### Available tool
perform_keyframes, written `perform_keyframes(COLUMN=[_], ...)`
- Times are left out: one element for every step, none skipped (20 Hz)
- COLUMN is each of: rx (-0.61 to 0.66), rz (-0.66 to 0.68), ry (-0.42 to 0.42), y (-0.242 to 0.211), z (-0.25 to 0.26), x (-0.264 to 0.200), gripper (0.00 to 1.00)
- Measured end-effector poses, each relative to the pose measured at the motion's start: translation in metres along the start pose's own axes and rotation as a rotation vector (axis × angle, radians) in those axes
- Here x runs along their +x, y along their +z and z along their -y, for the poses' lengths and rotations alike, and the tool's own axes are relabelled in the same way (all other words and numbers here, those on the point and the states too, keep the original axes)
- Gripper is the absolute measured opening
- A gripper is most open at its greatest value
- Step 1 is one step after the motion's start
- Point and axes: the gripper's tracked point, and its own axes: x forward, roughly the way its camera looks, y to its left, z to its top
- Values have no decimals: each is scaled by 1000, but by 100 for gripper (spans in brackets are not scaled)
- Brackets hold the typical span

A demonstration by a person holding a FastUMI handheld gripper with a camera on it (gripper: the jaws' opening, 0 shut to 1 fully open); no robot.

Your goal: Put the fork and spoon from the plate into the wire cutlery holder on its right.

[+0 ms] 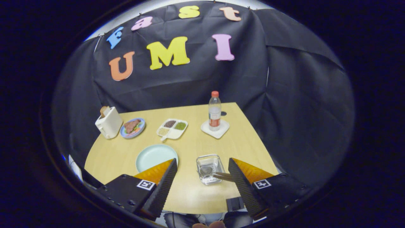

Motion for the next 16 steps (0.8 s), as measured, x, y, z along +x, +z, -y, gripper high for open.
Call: perform_keyframes(rx=[6, 9, 12, 12, 9, 6, 10, 23, 31, 33, 30, 21, 8, -4, -16, -23], rz=[46, 84, 119, 153, 182, 214, 241, 267, 282, 298, 317, 334, 349, 371, 393, 406], ry=[1, 4, 6, 7, 16, 31, 45, 58, 69, 75, 78, 80, 81, 79, 72, 75], y=[5, 9, 10, 13, 16, 21, 23, 26, 27, 27, 30, 33, 34, 37, 41, 42], z=[-5, -10, -16, -22, -29, -38, -46, -55, -63, -71, -78, -86, -94, -101, -106, -113], x=[-3, 3, 0, -2, -3, -9, -14, -18, -21, -24, -27, -28, -30, -32, -34, -36], gripper=[97, 97, 97, 97, 96, 97, 97, 97, 96, 96, 97, 97, 96, 97, 96, 96])
